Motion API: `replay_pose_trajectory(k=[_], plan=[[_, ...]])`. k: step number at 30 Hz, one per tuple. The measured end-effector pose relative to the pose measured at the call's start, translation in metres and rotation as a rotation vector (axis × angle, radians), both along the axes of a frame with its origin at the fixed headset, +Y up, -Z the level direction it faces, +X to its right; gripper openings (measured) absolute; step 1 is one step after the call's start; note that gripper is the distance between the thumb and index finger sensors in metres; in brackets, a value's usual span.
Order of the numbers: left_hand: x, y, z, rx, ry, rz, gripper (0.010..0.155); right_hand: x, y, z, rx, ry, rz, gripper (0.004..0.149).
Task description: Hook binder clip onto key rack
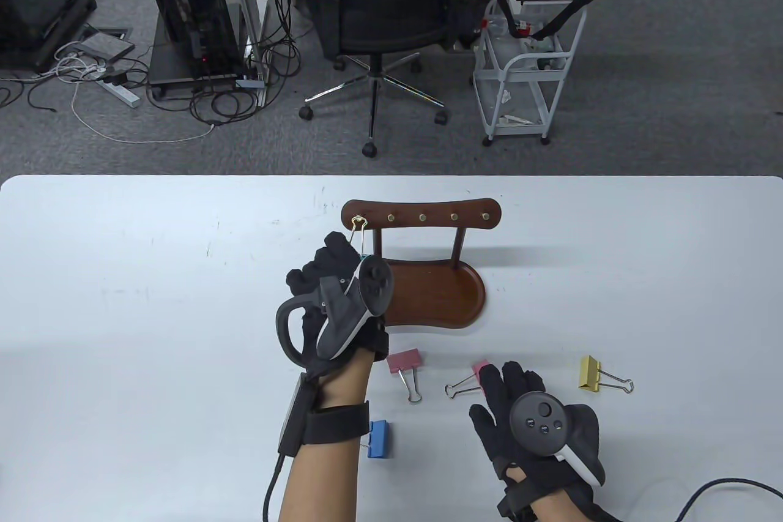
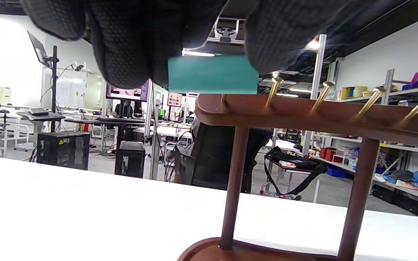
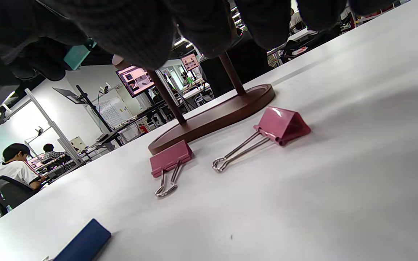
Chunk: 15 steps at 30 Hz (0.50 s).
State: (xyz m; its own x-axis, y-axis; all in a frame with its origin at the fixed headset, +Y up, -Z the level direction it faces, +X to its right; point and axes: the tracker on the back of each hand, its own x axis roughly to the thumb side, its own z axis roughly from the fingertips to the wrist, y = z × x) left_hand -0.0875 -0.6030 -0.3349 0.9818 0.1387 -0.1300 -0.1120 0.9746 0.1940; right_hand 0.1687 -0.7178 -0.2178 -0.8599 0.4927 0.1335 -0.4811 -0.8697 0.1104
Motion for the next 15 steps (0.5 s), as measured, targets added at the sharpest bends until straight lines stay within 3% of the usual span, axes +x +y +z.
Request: replay_pose_trajectory(k=[15], plan=[[0.0018, -0.005, -0.0088, -0.016, 0.005, -0.017, 0.08, -0.0002, -0.0002, 0.0004, -0.006, 0.001, -0.003, 0.069]])
